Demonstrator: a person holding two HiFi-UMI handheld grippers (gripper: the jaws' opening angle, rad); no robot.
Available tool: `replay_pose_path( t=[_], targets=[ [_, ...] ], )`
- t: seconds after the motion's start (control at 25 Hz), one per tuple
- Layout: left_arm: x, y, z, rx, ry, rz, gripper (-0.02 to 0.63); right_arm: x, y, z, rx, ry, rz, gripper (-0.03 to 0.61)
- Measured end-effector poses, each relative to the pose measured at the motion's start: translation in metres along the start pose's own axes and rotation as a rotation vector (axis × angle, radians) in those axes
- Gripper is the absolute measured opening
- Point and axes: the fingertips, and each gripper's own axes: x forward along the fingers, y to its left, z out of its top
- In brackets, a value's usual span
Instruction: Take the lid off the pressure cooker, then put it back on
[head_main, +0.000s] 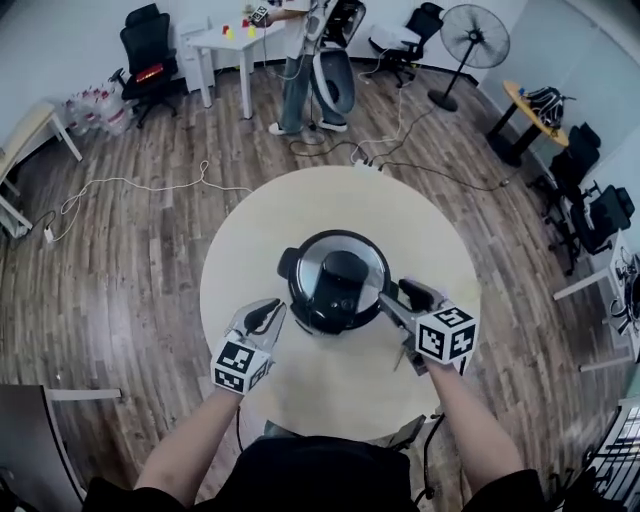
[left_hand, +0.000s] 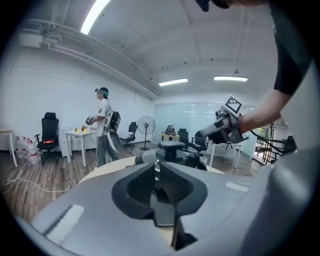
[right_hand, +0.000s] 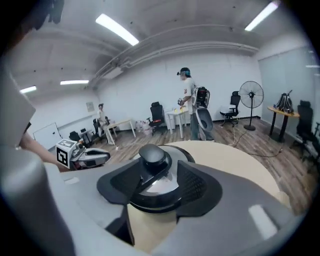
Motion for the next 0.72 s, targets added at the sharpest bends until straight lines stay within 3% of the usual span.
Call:
replay_pose_path(
  t=[0.08,0.44,0.72],
  targets=[
    [-0.001,0.002,0.032,0.022,-0.067,0.023,0.002,-0.011,0.011,0.005,0.025,-0.092,0.003,0.211],
    [-0.006,-0.015,0.127,0.082,-0.231,0.043,0.002,-0.067,0.040,0.049,-0.052,-0.465,-0.151,0.068],
    [-0.015,-0.027,0.168,0.121,-0.304,0.058,0.000,-0.107,0.026,0.064,-0.061,-0.625,-0.247,0.011]
  ],
)
